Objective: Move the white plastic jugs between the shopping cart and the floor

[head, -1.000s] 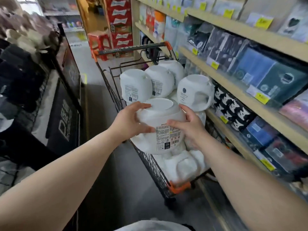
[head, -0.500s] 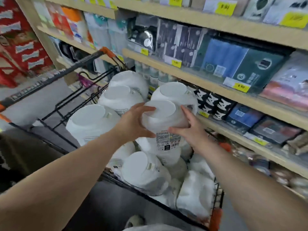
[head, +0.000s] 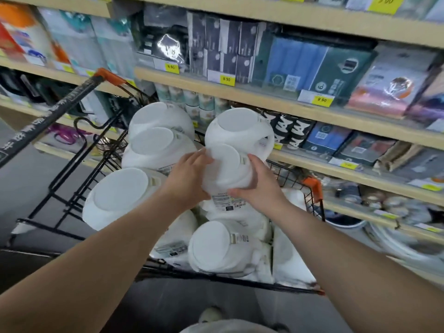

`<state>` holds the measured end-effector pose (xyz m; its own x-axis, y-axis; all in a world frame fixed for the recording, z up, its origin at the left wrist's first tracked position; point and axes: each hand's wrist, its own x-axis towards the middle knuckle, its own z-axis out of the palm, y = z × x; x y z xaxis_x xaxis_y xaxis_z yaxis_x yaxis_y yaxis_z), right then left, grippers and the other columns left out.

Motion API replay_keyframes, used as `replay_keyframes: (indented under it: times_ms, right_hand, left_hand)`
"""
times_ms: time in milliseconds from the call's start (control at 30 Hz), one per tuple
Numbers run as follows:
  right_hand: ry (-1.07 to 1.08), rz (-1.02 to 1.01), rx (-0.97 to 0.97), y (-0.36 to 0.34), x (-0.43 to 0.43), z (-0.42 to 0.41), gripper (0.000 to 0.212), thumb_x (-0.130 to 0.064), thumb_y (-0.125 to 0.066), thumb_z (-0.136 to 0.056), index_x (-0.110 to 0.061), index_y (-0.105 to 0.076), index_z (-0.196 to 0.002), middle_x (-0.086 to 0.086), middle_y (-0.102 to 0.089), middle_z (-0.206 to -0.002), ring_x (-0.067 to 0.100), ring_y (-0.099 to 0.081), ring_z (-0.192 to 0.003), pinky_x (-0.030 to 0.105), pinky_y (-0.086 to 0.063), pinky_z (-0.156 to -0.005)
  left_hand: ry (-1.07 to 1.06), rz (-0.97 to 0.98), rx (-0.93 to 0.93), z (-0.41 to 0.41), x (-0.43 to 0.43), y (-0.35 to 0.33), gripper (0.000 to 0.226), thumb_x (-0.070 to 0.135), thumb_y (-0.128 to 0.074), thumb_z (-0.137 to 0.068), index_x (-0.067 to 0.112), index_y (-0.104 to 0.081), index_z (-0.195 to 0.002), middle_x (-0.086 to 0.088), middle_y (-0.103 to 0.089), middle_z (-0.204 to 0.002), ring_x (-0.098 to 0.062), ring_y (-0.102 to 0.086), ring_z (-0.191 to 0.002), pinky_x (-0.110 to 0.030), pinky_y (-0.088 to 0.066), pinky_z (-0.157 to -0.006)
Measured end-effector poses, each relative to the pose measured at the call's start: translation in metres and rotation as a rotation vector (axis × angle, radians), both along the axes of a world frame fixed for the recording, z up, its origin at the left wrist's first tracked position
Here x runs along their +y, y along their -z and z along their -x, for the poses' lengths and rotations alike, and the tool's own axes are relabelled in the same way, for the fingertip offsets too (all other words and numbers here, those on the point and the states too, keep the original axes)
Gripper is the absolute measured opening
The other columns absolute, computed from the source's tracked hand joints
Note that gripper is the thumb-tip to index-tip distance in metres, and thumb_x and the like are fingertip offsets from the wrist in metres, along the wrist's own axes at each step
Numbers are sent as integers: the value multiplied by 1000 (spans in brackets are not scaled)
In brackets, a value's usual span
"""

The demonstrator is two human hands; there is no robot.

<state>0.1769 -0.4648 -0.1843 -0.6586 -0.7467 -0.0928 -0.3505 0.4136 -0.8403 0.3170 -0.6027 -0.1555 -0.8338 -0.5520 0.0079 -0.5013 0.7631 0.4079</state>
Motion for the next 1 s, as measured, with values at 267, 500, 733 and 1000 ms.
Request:
replay_keyframes:
  times_ms: [267, 500, 733, 1000]
  right_hand:
    - [98, 66, -29, -42, 45, 11, 68, -41, -74, -81, -23, -46, -141, -2, -51, -138, 15, -48, -126, 29, -41, -100]
    - [327, 166, 28, -71, 181, 59, 47, -32, -72, -85, -18, -58, -128, 0, -63, -116, 10, -57, -105, 24, -46, -91]
    - [575, 135, 28, -78, 371, 125, 43, -33, -75, -81, -18, -62, -120, 5, -67, -109, 19, -65, -99, 42, -49, -97]
    - [900, 116, 20, -72, 554, 169, 42, -32, -75, -82, -17, -62, -118, 4, -67, -111, 19, -64, -105, 41, -48, -100]
  left_hand:
    - [37, -73, 207, 13, 39, -31, 63, 38, -80, -74, 20, -58, -130, -1, -51, -141, -21, -43, -131, -29, -30, -106]
    - [153, -332, 322, 83, 150, -56, 34, 30, -76, -80, 26, -65, -112, 25, -57, -96, 16, -52, -85, 3, -34, -74]
    - [413, -366, 291, 193, 309, -56, 34, 36, -74, -81, 26, -66, -112, 10, -66, -104, -3, -61, -93, -23, -48, -87]
    - [699, -547, 239, 308, 488, -43, 28, 34, -78, -78, 37, -65, -103, 14, -67, -103, -11, -63, -93, -32, -51, -90]
